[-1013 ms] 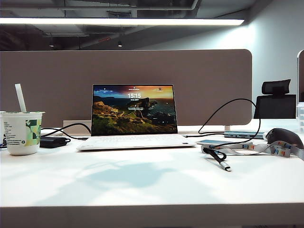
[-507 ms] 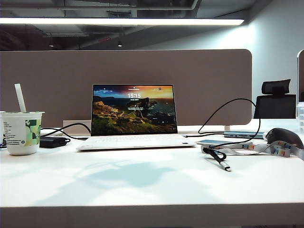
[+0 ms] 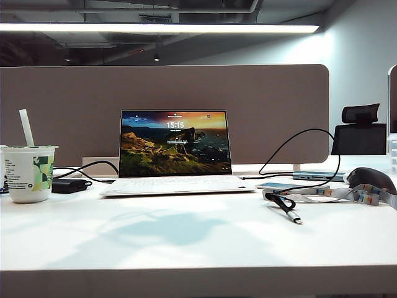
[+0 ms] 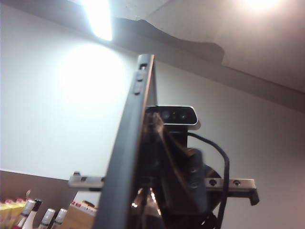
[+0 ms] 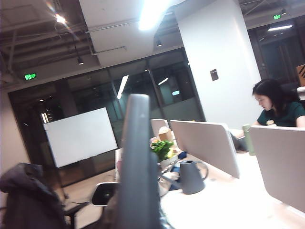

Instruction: Pick up the black phone, pick up the charger plug, insert the charger plug into the phone's charging port, and finally place the connected phone back on the desk.

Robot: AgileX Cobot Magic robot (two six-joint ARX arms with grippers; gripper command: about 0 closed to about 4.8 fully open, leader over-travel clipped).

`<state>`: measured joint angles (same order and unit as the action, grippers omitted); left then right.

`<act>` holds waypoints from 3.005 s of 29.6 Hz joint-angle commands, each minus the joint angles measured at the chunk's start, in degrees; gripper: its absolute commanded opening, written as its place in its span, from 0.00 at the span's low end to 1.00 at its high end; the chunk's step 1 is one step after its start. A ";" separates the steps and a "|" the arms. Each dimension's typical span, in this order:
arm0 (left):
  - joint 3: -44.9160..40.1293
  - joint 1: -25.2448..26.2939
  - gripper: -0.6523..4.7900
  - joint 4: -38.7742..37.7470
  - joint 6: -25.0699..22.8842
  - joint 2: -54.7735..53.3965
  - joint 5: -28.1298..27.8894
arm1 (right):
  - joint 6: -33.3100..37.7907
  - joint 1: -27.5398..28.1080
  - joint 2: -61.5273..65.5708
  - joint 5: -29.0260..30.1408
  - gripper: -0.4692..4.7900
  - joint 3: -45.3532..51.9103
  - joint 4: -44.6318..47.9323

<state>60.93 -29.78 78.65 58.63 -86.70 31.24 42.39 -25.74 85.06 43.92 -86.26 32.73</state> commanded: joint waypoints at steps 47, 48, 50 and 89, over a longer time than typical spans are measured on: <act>17.25 6.27 0.11 -85.99 -62.77 0.20 29.29 | -41.53 12.81 -6.82 15.93 1.00 -0.59 -44.30; 17.25 6.27 0.11 -87.56 -64.57 0.20 28.87 | -43.85 12.72 -6.82 15.50 1.00 -0.59 -47.08; 17.25 6.23 0.11 -90.31 -67.93 0.20 28.48 | -48.61 12.11 -6.82 14.45 1.00 -0.59 -52.17; 17.55 -2.47 0.11 -121.33 -106.71 3.41 7.10 | -83.14 -5.07 1.64 -6.75 1.00 -0.55 -85.46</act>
<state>78.00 -31.66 -43.86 -47.20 -83.74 37.45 -40.38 -30.35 86.39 37.91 -86.63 -52.60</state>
